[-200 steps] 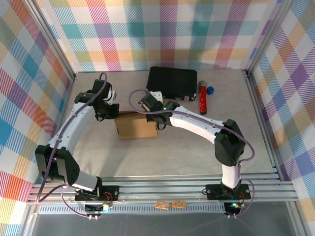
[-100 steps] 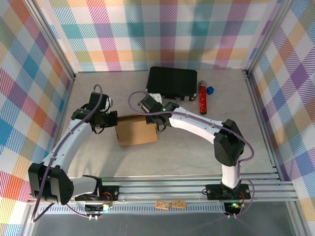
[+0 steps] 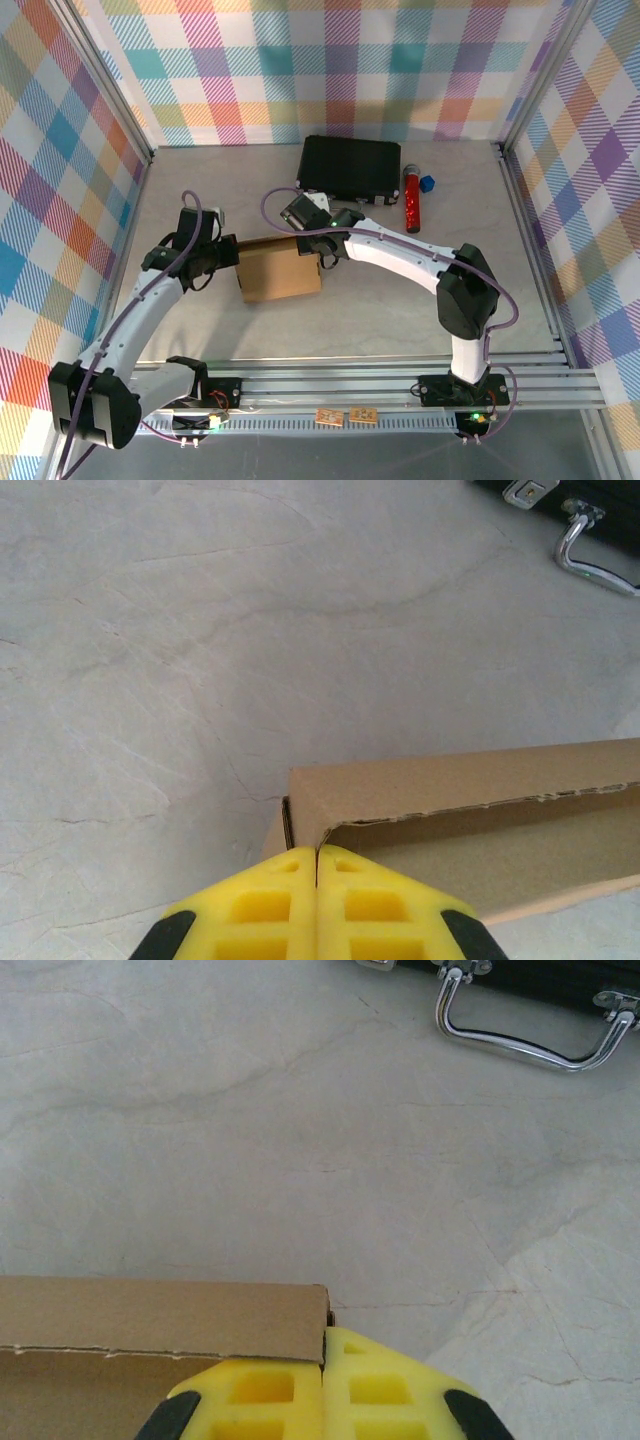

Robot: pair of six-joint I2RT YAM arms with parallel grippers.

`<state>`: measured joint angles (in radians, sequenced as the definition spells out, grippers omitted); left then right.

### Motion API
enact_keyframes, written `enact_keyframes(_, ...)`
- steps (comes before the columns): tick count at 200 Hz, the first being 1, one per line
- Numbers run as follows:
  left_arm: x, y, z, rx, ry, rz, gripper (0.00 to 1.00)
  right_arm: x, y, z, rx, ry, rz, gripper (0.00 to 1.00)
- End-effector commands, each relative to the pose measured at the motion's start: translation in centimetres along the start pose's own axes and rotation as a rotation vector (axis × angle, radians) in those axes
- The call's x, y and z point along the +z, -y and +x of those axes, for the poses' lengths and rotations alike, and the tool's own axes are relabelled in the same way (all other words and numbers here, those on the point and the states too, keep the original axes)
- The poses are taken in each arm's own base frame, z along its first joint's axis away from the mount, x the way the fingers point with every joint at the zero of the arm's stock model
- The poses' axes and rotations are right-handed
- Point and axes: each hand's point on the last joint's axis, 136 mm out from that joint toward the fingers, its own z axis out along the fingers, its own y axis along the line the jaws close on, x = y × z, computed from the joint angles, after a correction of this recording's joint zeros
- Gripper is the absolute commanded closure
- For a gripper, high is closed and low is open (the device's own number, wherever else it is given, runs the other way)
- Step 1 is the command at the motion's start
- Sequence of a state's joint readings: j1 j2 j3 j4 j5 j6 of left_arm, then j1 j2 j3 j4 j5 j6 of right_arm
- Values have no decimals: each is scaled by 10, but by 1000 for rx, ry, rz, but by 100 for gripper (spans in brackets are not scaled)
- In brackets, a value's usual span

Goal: Fold the paper box

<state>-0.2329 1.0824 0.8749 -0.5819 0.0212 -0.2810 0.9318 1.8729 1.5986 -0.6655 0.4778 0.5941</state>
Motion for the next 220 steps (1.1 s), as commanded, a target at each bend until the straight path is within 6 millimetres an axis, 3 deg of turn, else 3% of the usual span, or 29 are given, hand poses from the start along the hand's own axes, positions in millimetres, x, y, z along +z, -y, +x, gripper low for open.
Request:
enact_keyframes(1,-6,-8,-8,-34,76,-51,100,-9,13,3,8,-13,35,100)
enact_keyframes(57,-11,-13,1,-52,143,-73,100,-18,10,1,37,-15,4,94)
enact_keyframes(133,-20,-15,16,-50,222,-88,100,-55,5,0,139,-25,-100,70)
enact_keyframes(220,-29,-16,29,18,269,-199,100,-102,-12,11,510,-138,-315,56)
